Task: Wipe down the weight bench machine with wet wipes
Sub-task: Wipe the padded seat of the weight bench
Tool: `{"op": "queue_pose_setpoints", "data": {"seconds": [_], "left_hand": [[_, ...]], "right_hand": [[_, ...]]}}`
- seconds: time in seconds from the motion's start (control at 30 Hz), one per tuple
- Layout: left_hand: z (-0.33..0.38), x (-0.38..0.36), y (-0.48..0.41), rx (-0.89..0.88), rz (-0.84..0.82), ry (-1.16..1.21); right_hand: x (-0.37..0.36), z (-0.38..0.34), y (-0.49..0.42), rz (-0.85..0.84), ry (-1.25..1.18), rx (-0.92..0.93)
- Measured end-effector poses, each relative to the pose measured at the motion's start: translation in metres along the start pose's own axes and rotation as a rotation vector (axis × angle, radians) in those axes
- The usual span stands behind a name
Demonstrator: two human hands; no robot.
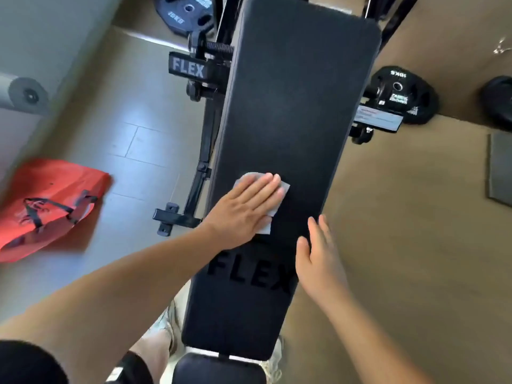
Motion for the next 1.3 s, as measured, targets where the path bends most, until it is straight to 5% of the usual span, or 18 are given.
{"op": "queue_pose_setpoints", "data": {"seconds": [0.17, 0.5, 0.77, 0.93, 1.1, 1.3], "left_hand": [[-0.019, -0.01, 0.043, 0.381, -0.112, 0.096], [0.025, 0.008, 0.099, 0.564, -0.15, 0.247], [0.008, -0.026, 0.093, 0.606, -0.096, 0.244], [0.007, -0.019, 0.102, 0.567, -0.042, 0.224], [0.007, -0.015, 0.125, 0.75, 0.109, 0.451], [0.017, -0.011, 0.117, 0.769, 0.146, 0.272]], "right_hand": [[-0.021, 0.018, -0.019, 0.123, 0.066, 0.272], [-0.076, 0.024, -0.013, 0.062, 0.327, 0.761], [-0.108, 0.047, -0.024, 0.299, 0.573, 0.865], [-0.111, 0.049, -0.023, 0.328, 0.63, 0.837], [-0.113, 0.049, -0.02, 0.374, 0.629, 0.859], [-0.111, 0.049, -0.022, 0.348, 0.607, 0.877]]}}
Point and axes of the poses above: each hand's wrist, its own y-axis away from the middle knuckle, its own x-axis out of the back of the hand, z = x × y, the point moved 6 cm from there along -y, towards the middle knuckle, and after that the axes turned 14 degrees about -y, right-handed, at the moved point
